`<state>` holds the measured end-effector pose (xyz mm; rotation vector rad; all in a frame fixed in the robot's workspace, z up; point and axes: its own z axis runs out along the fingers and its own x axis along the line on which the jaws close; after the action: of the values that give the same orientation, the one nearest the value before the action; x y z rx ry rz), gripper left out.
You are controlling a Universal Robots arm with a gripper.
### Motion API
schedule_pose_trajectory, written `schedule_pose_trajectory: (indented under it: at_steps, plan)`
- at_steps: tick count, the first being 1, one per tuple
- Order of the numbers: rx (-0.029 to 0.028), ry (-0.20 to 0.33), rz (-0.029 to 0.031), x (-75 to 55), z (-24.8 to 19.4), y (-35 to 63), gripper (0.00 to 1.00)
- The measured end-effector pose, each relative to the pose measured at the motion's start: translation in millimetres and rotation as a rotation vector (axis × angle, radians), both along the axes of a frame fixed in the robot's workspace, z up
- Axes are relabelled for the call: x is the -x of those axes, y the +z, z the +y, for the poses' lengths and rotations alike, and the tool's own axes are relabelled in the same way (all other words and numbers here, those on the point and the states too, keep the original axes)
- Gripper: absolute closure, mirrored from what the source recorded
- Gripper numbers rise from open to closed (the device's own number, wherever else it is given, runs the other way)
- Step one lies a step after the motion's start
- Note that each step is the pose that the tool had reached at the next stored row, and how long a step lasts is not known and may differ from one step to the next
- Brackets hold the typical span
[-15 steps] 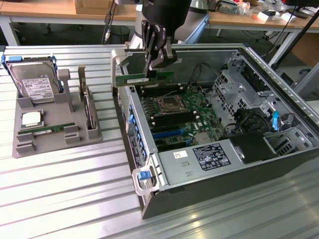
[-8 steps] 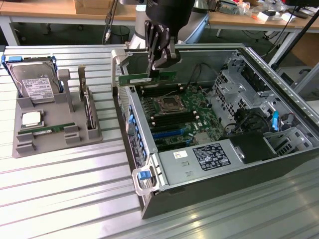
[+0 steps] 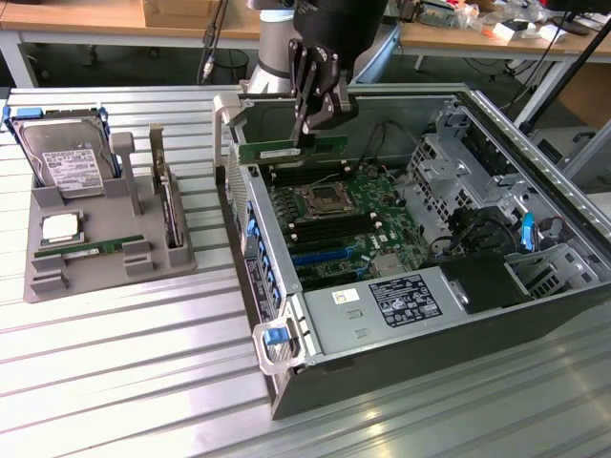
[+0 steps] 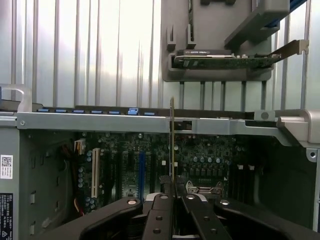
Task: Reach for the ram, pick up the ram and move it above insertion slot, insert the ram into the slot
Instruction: 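Pick up the ram and move it above insertion slot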
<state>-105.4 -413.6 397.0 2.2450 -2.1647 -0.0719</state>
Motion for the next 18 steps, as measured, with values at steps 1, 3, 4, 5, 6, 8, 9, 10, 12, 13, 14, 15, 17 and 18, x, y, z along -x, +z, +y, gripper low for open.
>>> schedule_pose_trajectory:
  at_steps: [1, 3, 4, 5, 6, 8, 9, 10, 12, 13, 14, 15, 17, 18]
  plan:
    - [0.0000, 0.000, 0.0000, -1.6, 0.0, 0.0, 0.88]
    - [0.0000, 0.000, 0.0000, -4.8, 0.0, 0.0, 0.88]
    - [0.0000, 0.000, 0.0000, -5.4, 0.0, 0.0, 0.88]
    - [0.0001, 0.000, 0.0000, -6.2, 0.0, 0.0, 0.88]
    - [0.0001, 0.000, 0.0000, -7.3, 0.0, 0.0, 0.88]
    - [0.0001, 0.000, 0.0001, -10.2, 0.0, 0.0, 0.88]
    - [0.0001, 0.000, 0.0000, -11.4, 0.0, 0.0, 0.88]
    - [0.0002, 0.000, 0.0000, -12.4, 0.0, 0.0, 0.88]
    - [0.0001, 0.000, 0.0000, -16.0, 0.0, 0.0, 0.88]
    - [0.0001, 0.000, 0.0000, -17.5, 0.0, 0.0, 0.88]
    - [0.0002, 0.000, 0.0000, -19.0, 0.0, 0.0, 0.88]
    - [0.0001, 0.000, 0.0000, -20.9, 0.0, 0.0, 0.88]
    - [0.0002, 0.000, 0.0001, -24.4, 0.0, 0.0, 0.88]
    - [0.0002, 0.000, 0.0000, -25.8, 0.0, 0.0, 0.88]
